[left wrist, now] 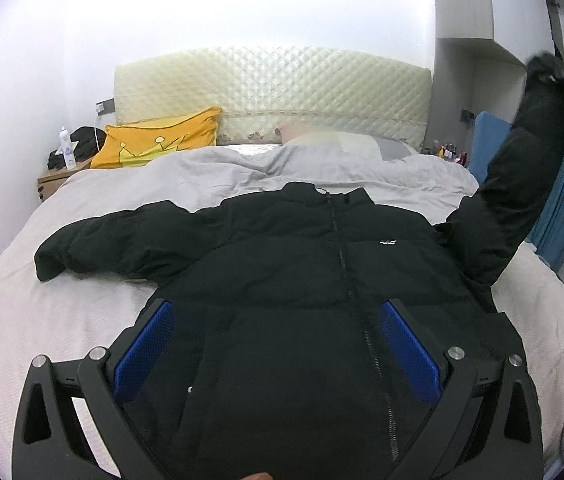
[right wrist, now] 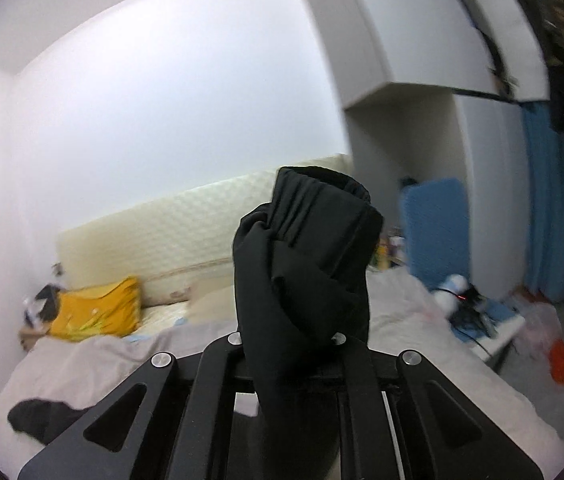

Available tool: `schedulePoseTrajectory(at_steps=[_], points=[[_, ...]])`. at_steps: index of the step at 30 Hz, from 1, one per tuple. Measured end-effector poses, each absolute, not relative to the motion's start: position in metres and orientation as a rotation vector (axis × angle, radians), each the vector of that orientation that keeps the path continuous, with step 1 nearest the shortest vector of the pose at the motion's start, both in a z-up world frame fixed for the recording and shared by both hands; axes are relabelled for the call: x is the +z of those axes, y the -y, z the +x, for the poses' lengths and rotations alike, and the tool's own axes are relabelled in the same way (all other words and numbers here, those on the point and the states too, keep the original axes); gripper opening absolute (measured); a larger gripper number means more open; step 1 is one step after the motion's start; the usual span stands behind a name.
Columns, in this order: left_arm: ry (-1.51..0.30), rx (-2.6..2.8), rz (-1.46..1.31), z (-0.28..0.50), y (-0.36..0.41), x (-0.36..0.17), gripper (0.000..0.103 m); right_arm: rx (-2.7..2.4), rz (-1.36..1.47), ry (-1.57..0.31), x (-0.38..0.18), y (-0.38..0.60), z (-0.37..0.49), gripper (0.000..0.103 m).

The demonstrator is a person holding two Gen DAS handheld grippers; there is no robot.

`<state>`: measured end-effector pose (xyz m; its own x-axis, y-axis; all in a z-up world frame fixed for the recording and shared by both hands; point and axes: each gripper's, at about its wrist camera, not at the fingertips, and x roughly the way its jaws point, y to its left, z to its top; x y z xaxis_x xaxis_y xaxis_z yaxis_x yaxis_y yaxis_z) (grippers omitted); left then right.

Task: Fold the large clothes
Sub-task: 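Lift the sleeve with the right tool and fold it across the jacket body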

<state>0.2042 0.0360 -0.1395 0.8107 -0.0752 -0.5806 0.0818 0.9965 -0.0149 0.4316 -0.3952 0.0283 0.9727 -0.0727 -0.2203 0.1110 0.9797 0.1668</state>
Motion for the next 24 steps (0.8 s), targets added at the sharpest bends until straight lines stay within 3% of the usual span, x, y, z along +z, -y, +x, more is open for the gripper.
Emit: schedulePoseTrajectory(at_steps=[12,24], points=[[-0.648,-0.042,-0.018,0.213,-0.073,-0.149,0.102,0.246,0.047,-0.317,-0.052,0.188,0.482,0.010],[-0.672,-0.005,-0.122,0.224,-0.124,-0.162,0.102,0.446,-0.011,-0.644,-0.218,0.044,0.528,0.011]])
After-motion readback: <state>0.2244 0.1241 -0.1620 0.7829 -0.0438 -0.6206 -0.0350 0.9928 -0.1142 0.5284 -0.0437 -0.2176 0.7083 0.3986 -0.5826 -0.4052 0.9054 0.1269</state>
